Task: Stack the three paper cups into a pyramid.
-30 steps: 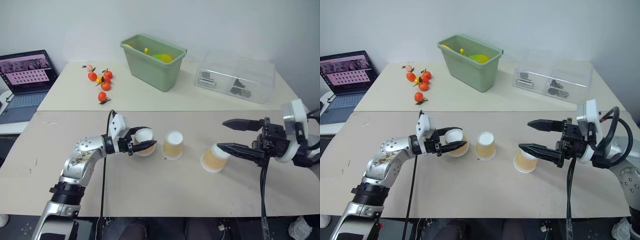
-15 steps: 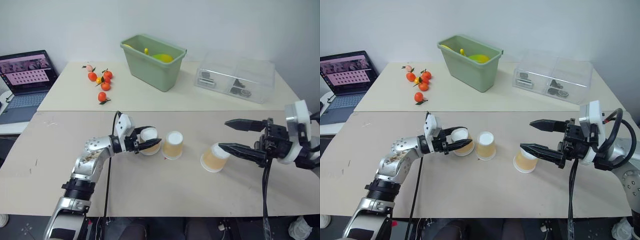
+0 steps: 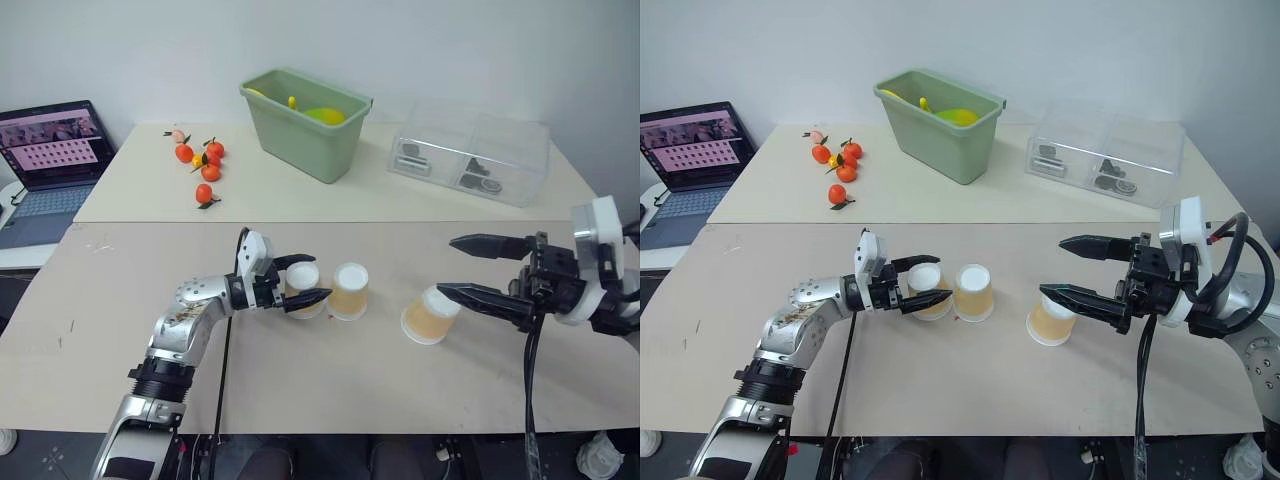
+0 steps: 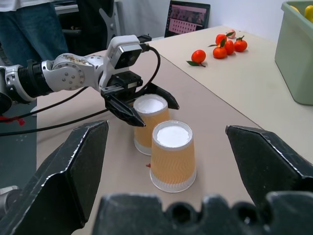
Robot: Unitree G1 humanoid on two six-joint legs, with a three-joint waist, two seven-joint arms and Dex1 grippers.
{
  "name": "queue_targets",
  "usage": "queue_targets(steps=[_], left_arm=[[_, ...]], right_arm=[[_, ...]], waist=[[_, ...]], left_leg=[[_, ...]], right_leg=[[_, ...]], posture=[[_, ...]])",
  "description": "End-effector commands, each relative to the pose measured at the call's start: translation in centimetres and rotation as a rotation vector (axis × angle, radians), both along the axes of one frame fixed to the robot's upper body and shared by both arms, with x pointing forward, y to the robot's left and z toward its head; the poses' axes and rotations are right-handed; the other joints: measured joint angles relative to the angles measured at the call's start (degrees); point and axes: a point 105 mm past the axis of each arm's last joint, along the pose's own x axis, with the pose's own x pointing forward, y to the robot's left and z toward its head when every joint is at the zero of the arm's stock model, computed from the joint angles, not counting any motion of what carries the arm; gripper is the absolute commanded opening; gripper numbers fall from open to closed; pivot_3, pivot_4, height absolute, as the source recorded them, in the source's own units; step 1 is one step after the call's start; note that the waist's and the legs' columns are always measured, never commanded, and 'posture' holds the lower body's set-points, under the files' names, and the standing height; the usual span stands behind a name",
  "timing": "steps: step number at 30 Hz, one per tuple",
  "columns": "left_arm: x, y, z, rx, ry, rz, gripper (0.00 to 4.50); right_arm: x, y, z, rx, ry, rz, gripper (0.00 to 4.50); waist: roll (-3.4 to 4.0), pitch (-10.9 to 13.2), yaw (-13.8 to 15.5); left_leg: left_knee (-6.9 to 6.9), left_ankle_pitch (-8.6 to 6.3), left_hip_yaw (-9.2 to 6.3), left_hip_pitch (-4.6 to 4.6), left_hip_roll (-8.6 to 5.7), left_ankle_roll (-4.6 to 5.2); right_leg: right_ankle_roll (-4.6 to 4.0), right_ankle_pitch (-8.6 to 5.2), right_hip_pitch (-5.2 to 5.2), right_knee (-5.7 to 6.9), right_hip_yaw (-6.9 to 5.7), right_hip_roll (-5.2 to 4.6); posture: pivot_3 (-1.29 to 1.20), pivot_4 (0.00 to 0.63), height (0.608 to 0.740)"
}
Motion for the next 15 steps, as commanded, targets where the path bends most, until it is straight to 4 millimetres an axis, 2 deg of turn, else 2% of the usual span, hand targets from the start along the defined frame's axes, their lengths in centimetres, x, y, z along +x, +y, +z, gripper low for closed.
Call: queue_targets(steps=[1, 9, 12, 15], left_arm=[[0.1, 1.3, 2.7, -0.082, -0.055, 0.056, 4.42], [-0.8, 4.8, 7.3, -0.207, -0.122, 0.188, 4.42], [-2.3, 5.1, 8.6, -0.203, -0.104, 0.181, 4.42], [-5.6, 4.4, 8.6, -0.179, -0.041, 0.037, 4.42]], right_arm=[[-0.2, -0.1, 0.9, 0.002, -0.04, 0.0, 4.5], [0.2, -1.0, 0.7, 0.0, -0.006, -0.021, 4.5], [0.8, -3.0, -0.6, -0.048, 0.031, -0.102, 4.5], [1.1, -5.0, -1.3, -0.095, 0.057, -0.172, 4.5]], waist=[[0.0, 0.0, 0.0], [0.0, 0.0, -0.1], [0.0, 0.0, -0.1], [0.01, 0.0, -0.1]], left_leg=[[0.0, 0.0, 0.0, 0.0, 0.0, 0.0], [0.0, 0.0, -0.01, 0.0, 0.01, 0.0], [0.0, -0.01, -0.01, 0.0, 0.01, 0.01], [-0.02, -0.02, 0.0, 0.0, 0.0, 0.04]], right_leg=[[0.0, 0.0, 0.0, 0.0, 0.0, 0.0], [0.0, 0.0, -0.02, 0.0, 0.0, 0.0], [0.0, 0.0, -0.02, 0.0, 0.0, 0.0], [0.01, -0.01, -0.03, -0.01, 0.01, 0.0]], posture=[[0.0, 0.15, 0.738], [0.0, 0.15, 0.738], [0.0, 0.15, 0.738], [0.0, 0.15, 0.738]])
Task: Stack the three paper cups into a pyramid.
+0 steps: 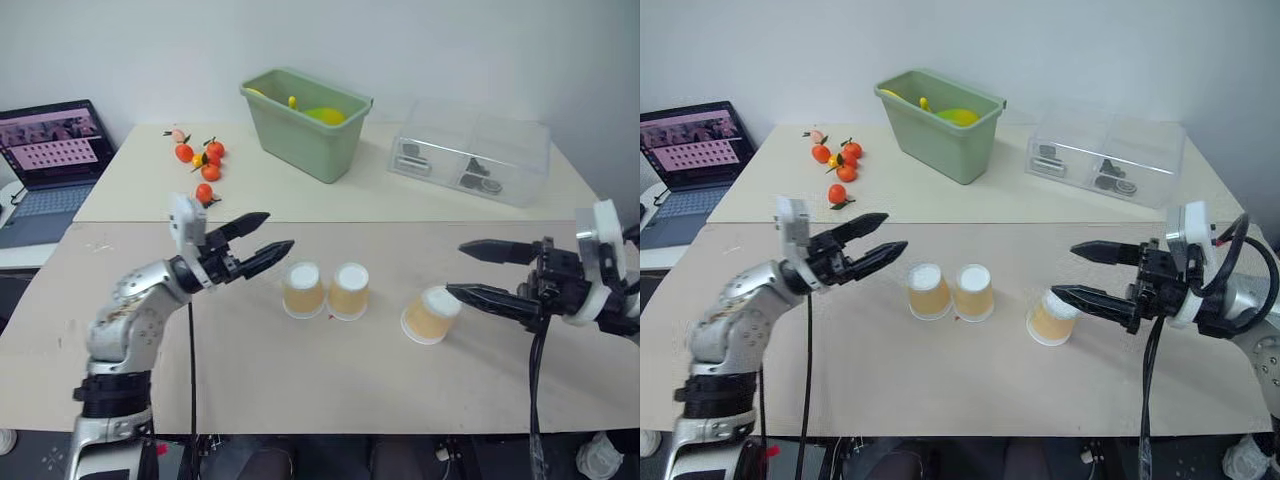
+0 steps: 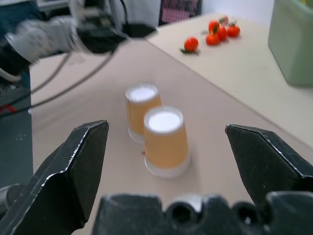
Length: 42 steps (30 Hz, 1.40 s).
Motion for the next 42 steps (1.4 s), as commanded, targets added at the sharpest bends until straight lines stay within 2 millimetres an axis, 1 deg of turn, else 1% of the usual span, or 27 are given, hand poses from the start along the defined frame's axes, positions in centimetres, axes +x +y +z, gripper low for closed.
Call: queue_targets(steps=[1, 2, 3, 4, 5, 6, 8, 10, 12, 14, 19, 24, 27, 30, 32, 36, 40, 42], left_arm=[[-4.1, -1.2, 0.8, 0.017, 0.03, -0.188, 4.42], [-5.8, -1.5, 0.3, 0.051, 0.075, -0.279, 4.42], [-7.1, -1.8, -0.2, 0.09, 0.107, -0.343, 4.42], [-8.1, -2.1, -0.8, 0.135, 0.126, -0.394, 4.42], [-8.6, -2.2, -1.0, 0.163, 0.135, -0.419, 4.42], [-8.7, -2.3, -1.5, 0.209, 0.129, -0.415, 4.42], [-8.2, -2.3, -2.6, 0.274, 0.124, -0.384, 4.42], [-7.8, -2.2, -3.0, 0.291, 0.113, -0.368, 4.42], [-7.6, -2.3, -2.9, 0.275, 0.097, -0.363, 4.42], [-7.6, -2.3, -2.9, 0.272, 0.093, -0.367, 4.42], [-7.6, -2.4, -2.6, 0.27, 0.078, -0.372, 4.42], [-7.4, -2.3, -2.4, 0.281, 0.072, -0.371, 4.42], [-7.2, -2.3, -2.4, 0.286, 0.067, -0.359, 4.42], [-7.2, -2.2, -2.3, 0.286, 0.063, -0.352, 4.42], [-7.3, -2.2, -2.3, 0.288, 0.061, -0.356, 4.42], [-7.2, -2.4, -2.2, 0.285, 0.055, -0.357, 4.42], [-7.0, -2.3, -2.3, 0.289, 0.052, -0.346, 4.42], [-6.9, -2.3, -2.4, 0.291, 0.053, -0.34, 4.42]], right_arm=[[0.0, -2.2, 0.4, -0.089, -0.037, -0.062, 4.5], [-0.1, -2.6, -0.4, -0.142, -0.014, -0.06, 4.5], [-0.3, -2.9, -1.0, -0.18, 0.002, -0.058, 4.5], [-0.4, -3.2, -1.4, -0.209, 0.017, -0.06, 4.5], [-0.4, -3.3, -1.6, -0.223, 0.023, -0.061, 4.5], [-0.5, -3.5, -2.1, -0.248, 0.031, -0.062, 4.5], [-1.2, -3.4, -3.2, -0.285, 0.061, -0.045, 4.5], [-1.7, -3.1, -4.2, -0.309, 0.084, -0.029, 4.5], [-2.6, -2.1, -5.9, -0.319, 0.12, -0.001, 4.5], [-3.0, -1.3, -7.0, -0.313, 0.133, 0.011, 4.5], [-2.9, -1.0, -8.3, -0.296, 0.137, 0.002, 4.5], [-1.9, -1.3, -8.3, -0.306, 0.114, -0.017, 4.5], [-1.4, -2.1, -7.5, -0.296, 0.102, -0.044, 4.5], [-1.4, -3.5, -6.5, -0.338, 0.094, -0.061, 4.5], [-0.9, -3.7, -6.2, -0.35, 0.065, -0.075, 4.5], [0.1, -2.7, -6.2, -0.323, 0.031, -0.067, 4.5], [0.5, -1.0, -6.3, -0.281, 0.019, -0.019, 4.5], [0.8, -0.5, -6.4, -0.272, 0.015, -0.009, 4.5]], waist=[[0.01, 0.0, -0.1], [0.01, 0.0, -0.1], [0.01, 0.0, -0.1], [0.02, 0.0, -0.3], [0.02, 0.0, -0.3], [0.02, 0.0, -0.3], [0.06, 0.0, -0.3], [0.07, 0.0, -0.2], [0.07, 0.0, -0.1], [0.06, 0.0, -0.2], [0.06, 0.0, -0.4], [0.05, 0.0, -0.3], [0.05, 0.0, -0.3], [0.06, 0.0, -0.2], [0.05, 0.0, -0.2], [0.05, 0.0, -0.6], [0.05, 0.0, -0.7], [0.05, 0.0, -0.8]], left_leg=[[0.0, -0.01, 0.0, 0.01, -0.01, 0.02], [0.0, -0.01, 0.01, 0.0, -0.01, 0.02], [0.0, -0.01, 0.01, 0.0, -0.01, 0.02], [-0.02, -0.01, 0.02, -0.02, 0.01, 0.02], [-0.04, -0.02, 0.02, 0.04, 0.02, 0.03], [-0.03, -0.02, 0.03, 0.03, 0.02, 0.03], [-0.03, -0.02, 0.04, 0.07, 0.04, 0.02], [-0.04, -0.02, 0.06, 0.11, 0.04, 0.03], [-0.03, -0.02, 0.06, 0.08, 0.04, 0.02], [-0.05, -0.02, 0.05, 0.08, 0.06, 0.02], [-0.03, -0.02, 0.08, 0.06, 0.02, 0.02], [-0.03, -0.02, 0.08, 0.08, 0.04, 0.02], [-0.04, -0.02, 0.08, 0.07, 0.04, 0.02], [-0.04, -0.03, 0.08, 0.06, 0.02, 0.03], [-0.04, -0.03, 0.08, 0.07, 0.02, 0.04], [-0.04, -0.03, 0.1, 0.09, 0.06, 0.04], [-0.04, -0.02, 0.09, 0.07, 0.05, 0.03], [-0.04, -0.02, 0.09, 0.06, 0.05, 0.03]], right_leg=[[0.01, -0.01, -0.01, 0.02, 0.0, 0.0], [0.01, -0.01, -0.02, 0.01, 0.01, -0.01], [0.01, -0.01, -0.03, 0.03, 0.01, 0.0], [0.0, -0.02, -0.06, 0.03, 0.01, 0.02], [-0.04, -0.07, -0.03, 0.06, 0.01, 0.02], [-0.04, -0.06, -0.02, 0.08, 0.01, 0.02], [-0.03, -0.07, 0.09, 0.07, 0.01, 0.03], [0.07, -0.14, 0.17, 0.06, 0.01, 0.03], [0.06, -0.13, 0.15, 0.05, 0.02, 0.03], [-0.03, -0.09, 0.12, 0.04, 0.01, 0.04], [-0.04, -0.09, 0.07, 0.04, 0.08, 0.01], [-0.04, -0.09, 0.09, 0.05, 0.09, 0.03], [-0.04, -0.09, 0.07, 0.04, 0.09, 0.04], [-0.04, -0.09, 0.06, 0.02, 0.09, 0.02], [-0.05, -0.09, 0.07, 0.02, 0.09, 0.03], [-0.06, -0.08, 0.09, 0.05, 0.09, 0.05], [-0.05, -0.09, 0.08, 0.03, 0.09, 0.05], [-0.06, -0.08, 0.06, 0.03, 0.09, 0.05]], posture=[[0.0, 0.15, 0.738], [0.0, 0.15, 0.738], [0.0, 0.15, 0.738], [0.0, 0.15, 0.738], [0.0, 0.15, 0.738], [0.0, 0.15, 0.738], [0.0, 0.15, 0.738], [0.0, 0.15, 0.738], [0.0, 0.15, 0.738], [0.0, 0.15, 0.738], [0.0, 0.15, 0.738], [0.0, 0.15, 0.738], [0.0, 0.15, 0.738], [0.0, 0.15, 0.738], [0.0, 0.15, 0.738], [0.0, 0.15, 0.738], [0.0, 0.15, 0.738], [0.0, 0.15, 0.738]])
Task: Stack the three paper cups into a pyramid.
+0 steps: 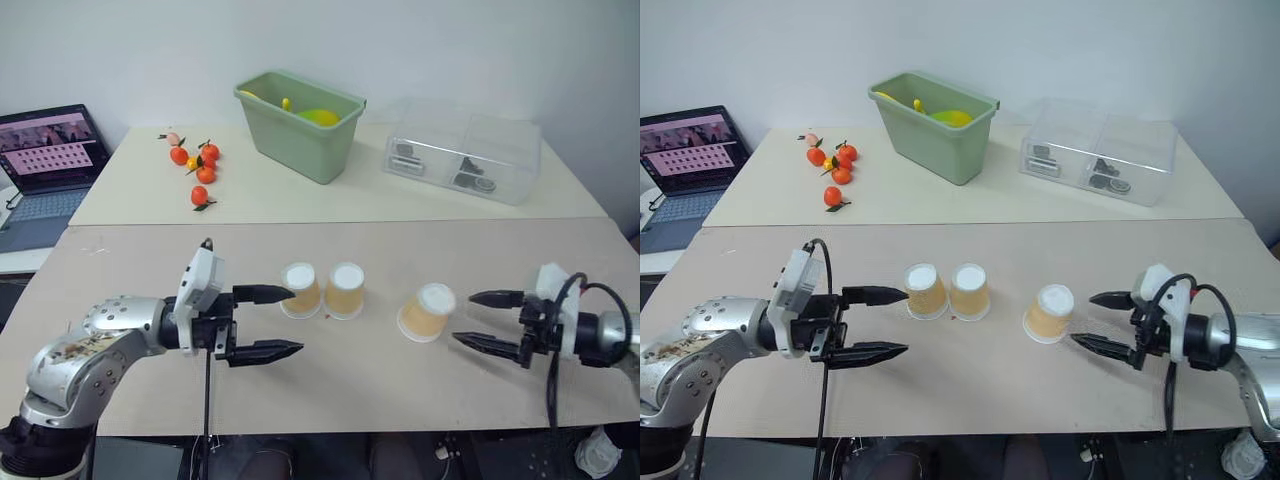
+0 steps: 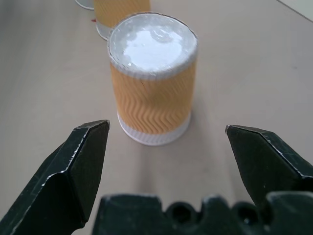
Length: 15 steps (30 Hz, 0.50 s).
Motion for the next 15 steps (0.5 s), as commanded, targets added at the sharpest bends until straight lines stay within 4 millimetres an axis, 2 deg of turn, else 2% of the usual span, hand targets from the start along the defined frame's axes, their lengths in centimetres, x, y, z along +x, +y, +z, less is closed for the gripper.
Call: queue_targets(steps=[1, 15], left_arm=[[0.2, 0.0, 0.6, -0.003, -0.045, 0.008, 4.42], [0.5, 0.1, 0.9, -0.024, -0.042, 0.06, 4.42]], right_arm=[[0.5, 1.0, 1.0, 0.005, -0.055, 0.035, 4.5], [2.9, 2.9, 1.6, 0.06, -0.096, 0.078, 4.5]], waist=[[0.0, 0.0, -0.1], [0.01, 0.0, -0.3]], left_leg=[[0.0, 0.0, 0.0, -0.01, -0.01, 0.0], [-0.01, 0.01, -0.01, 0.01, 0.01, -0.01]], right_leg=[[0.0, 0.0, -0.02, 0.0, 0.0, 0.0], [-0.02, 0.01, -0.03, 0.02, 0.01, 0.02]], posture=[[0.0, 0.15, 0.738], [0.0, 0.15, 0.738]])
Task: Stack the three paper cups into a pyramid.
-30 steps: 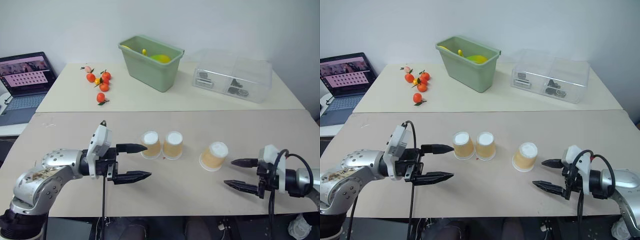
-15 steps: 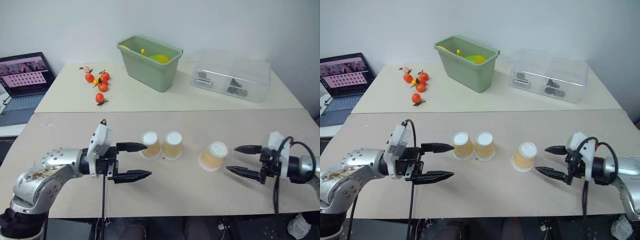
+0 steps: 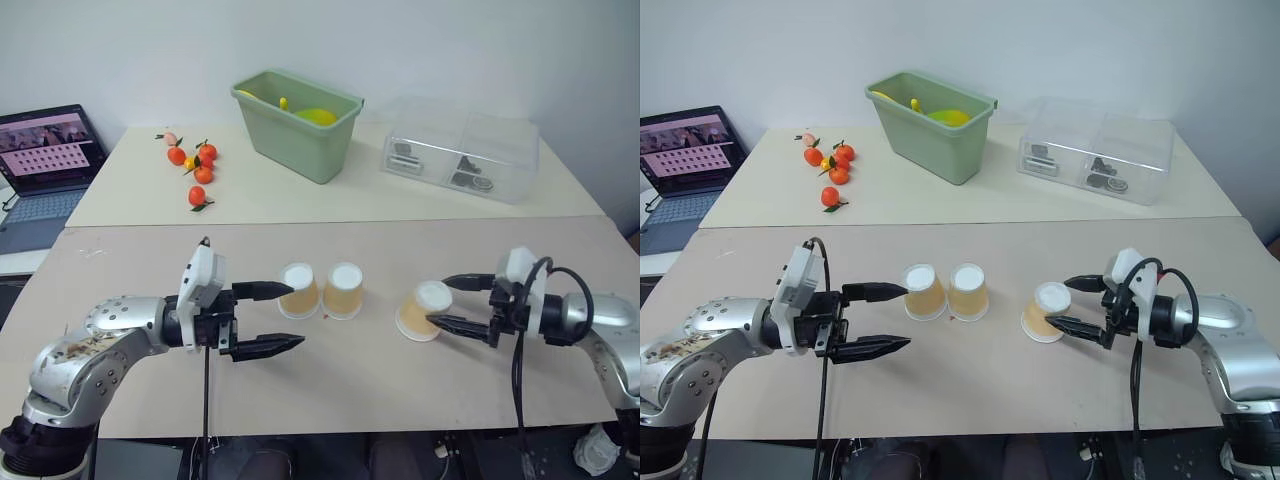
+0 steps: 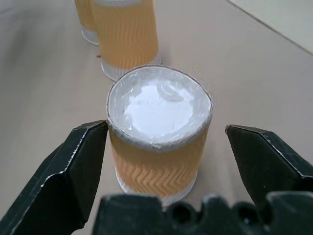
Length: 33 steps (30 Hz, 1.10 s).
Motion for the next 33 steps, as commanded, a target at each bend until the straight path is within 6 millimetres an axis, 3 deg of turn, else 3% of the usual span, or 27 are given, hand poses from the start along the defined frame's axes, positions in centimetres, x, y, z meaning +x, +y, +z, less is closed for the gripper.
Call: queue_targets(steps=[1, 4, 11, 17, 20, 26, 29, 33], left_arm=[[0.0, 0.2, 0.9, -0.013, -0.045, 0.016, 4.42], [-0.1, 0.4, 0.9, -0.009, -0.045, 0.033, 4.42], [0.5, 2.2, 1.0, -0.02, -0.04, 0.146, 4.5], [1.1, 4.8, 0.6, -0.056, 0.008, 0.276, 4.5], [0.9, 5.9, -0.6, -0.043, 0.036, 0.33, 4.5], [0.0, 5.7, -1.5, -0.043, 0.052, 0.34, 4.5], [-0.2, 5.5, -1.6, -0.045, 0.052, 0.343, 4.5], [-0.1, 5.3, -1.4, -0.067, 0.055, 0.349, 4.5]], right_arm=[[0.5, 0.3, 0.3, 0.012, -0.022, 0.018, 4.5], [0.8, 0.5, 0.2, 0.021, -0.02, 0.029, 4.5], [2.0, 1.2, 0.7, 0.063, -0.046, 0.034, 2.82], [3.2, 1.5, 2.6, 0.053, -0.109, 0.058, 2.82], [4.2, 2.1, 7.9, 0.1, -0.25, 0.099, 2.82], [3.1, 5.6, 14.0, 0.249, -0.341, 0.293, 2.82], [2.0, 7.9, 14.2, 0.276, -0.309, 0.408, 2.82], [2.1, 10.8, 12.5, 0.225, -0.251, 0.467, 2.82]], waist=[[0.0, 0.0, 0.0], [0.0, 0.0, 0.1], [0.0, 0.0, -0.2], [0.01, 0.0, -0.1], [0.13, 0.1, -0.6], [0.15, 0.1, -0.2], [0.14, 0.1, 0.0], [0.14, 0.1, 0.0]], left_leg=[[0.0, 0.0, 0.0, -0.01, 0.0, 0.0], [0.0, 0.0, 0.0, -0.02, -0.02, 0.0], [0.0, 0.01, 0.01, 0.01, 0.0, -0.01], [-0.01, 0.01, 0.0, -0.01, 0.0, -0.02], [-0.01, 0.01, 0.07, -0.01, -0.02, -0.02], [-0.09, 0.0, 0.11, -0.04, 0.29, -0.06], [-0.09, -0.02, 0.12, -0.06, 0.42, -0.09], [-0.08, -0.02, 0.13, -0.06, 0.45, -0.1]], right_leg=[[0.0, 0.0, 0.0, 0.0, 0.0, -0.01], [0.0, 0.0, -0.01, -0.01, 0.0, -0.02], [-0.02, 0.01, -0.04, 0.02, 0.02, 0.0], [-0.02, 0.01, -0.08, 0.01, 0.02, 0.01], [-0.03, 0.03, -0.14, 0.01, 0.1, 0.0], [-0.12, 0.07, -0.21, -0.05, 0.15, 0.32], [-0.19, 0.12, -0.25, -0.07, 0.12, 0.41], [-0.25, 0.15, -0.31, -0.04, 0.12, 0.43]], posture=[[0.0, 0.15, 0.738], [0.0, 0.15, 0.738], [0.0, 0.15, 0.738], [0.0, 0.15, 0.738], [0.0, 0.15, 0.738], [0.0, 0.15, 0.738], [0.0, 0.15, 0.738], [0.0, 0.15, 0.738]])
